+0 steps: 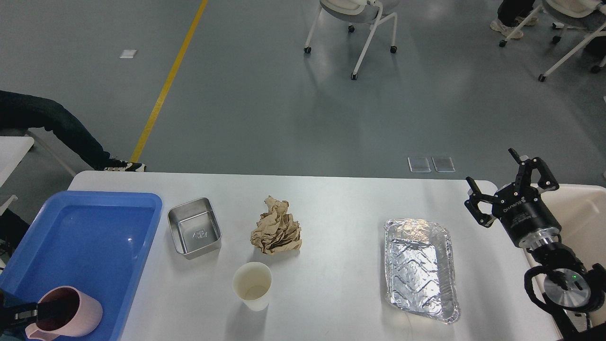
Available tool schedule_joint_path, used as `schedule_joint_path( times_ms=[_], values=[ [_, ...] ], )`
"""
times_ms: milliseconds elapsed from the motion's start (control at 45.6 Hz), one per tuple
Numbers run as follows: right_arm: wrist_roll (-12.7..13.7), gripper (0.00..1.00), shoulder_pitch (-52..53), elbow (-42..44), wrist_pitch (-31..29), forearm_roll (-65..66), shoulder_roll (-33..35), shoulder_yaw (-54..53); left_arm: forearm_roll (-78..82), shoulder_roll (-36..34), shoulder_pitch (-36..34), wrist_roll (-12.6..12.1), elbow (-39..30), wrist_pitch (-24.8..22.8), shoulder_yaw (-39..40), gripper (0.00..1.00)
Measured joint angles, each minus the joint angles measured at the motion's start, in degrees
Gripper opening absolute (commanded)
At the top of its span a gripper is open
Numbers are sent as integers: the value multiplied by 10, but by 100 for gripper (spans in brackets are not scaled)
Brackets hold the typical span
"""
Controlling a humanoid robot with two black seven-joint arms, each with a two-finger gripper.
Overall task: Tidy desktop
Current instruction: 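Release the mug and move the left gripper toward the steel box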
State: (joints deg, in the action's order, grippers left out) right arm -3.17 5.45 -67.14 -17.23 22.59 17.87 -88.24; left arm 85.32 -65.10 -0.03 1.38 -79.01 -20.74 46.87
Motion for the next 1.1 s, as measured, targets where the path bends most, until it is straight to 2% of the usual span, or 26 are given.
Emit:
schedule_joint_path(
  times_ms=[88, 197, 307, 636, 899, 1096],
  values=[
    [0, 100, 0, 0, 0, 0, -1, 0, -2, -27, 0, 10, -44, 0, 15, 97],
    [0, 100, 1, 0, 0, 0, -1, 1, -15, -67, 2, 38, -104, 7, 42, 97],
    [0, 100, 1, -1, 0, 0, 0, 1, -25, -96, 2, 47, -134, 29, 73, 97],
    [0, 100, 1, 0, 1, 0, 2, 0, -32, -175, 2, 52, -161, 96, 89, 97],
    [0, 100, -1, 1, 1, 0, 3, 1, -38, -182, 0, 53, -172, 100, 115, 97],
    [0, 100, -2, 0, 1, 0, -1, 2, -73, -158, -10, 52, -138, 95, 117, 97]
  ],
)
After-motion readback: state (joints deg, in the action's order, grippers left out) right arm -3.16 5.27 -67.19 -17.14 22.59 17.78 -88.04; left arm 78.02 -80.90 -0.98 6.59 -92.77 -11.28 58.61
